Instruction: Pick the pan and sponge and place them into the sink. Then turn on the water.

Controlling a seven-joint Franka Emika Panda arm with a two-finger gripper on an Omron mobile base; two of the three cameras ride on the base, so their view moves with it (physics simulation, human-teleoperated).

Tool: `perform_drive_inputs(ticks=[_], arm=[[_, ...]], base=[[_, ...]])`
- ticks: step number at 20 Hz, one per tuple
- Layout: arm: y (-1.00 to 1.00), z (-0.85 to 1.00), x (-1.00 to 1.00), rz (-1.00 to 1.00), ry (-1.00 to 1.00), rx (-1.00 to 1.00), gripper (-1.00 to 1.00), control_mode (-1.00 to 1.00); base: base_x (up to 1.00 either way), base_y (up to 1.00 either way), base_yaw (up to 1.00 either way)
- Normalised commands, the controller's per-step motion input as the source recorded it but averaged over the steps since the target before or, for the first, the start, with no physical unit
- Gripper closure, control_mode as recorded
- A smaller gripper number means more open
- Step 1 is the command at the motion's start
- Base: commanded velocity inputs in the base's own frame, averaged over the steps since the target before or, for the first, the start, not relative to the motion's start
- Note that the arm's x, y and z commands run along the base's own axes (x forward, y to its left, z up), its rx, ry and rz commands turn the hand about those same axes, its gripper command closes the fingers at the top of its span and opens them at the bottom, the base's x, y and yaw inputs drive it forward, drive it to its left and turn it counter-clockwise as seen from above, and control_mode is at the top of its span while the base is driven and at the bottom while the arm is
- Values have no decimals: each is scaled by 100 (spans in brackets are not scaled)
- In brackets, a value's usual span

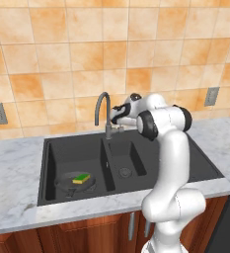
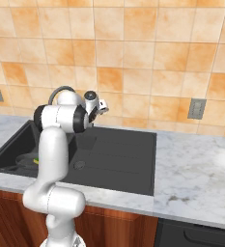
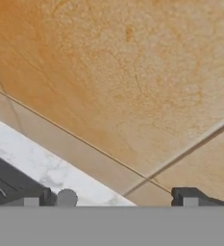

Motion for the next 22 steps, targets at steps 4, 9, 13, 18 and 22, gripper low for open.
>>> perform_drive_inputs(ticks=[4,9,13,18,22], arm=[[-30,-74,49,0,0,-17,-100,-100],[-82,-85,46,-1,0,-12,-100,-100],[-100,-89,51,-4,0,-3,-100,-100],[-100,-100,41,-4,0,0,-100,-100],[-100,-100,44,-4,0,0,-100,-100]], base=[[0,0,0],[0,0,0],[0,0,0],[0,0,0],[0,0,0]])
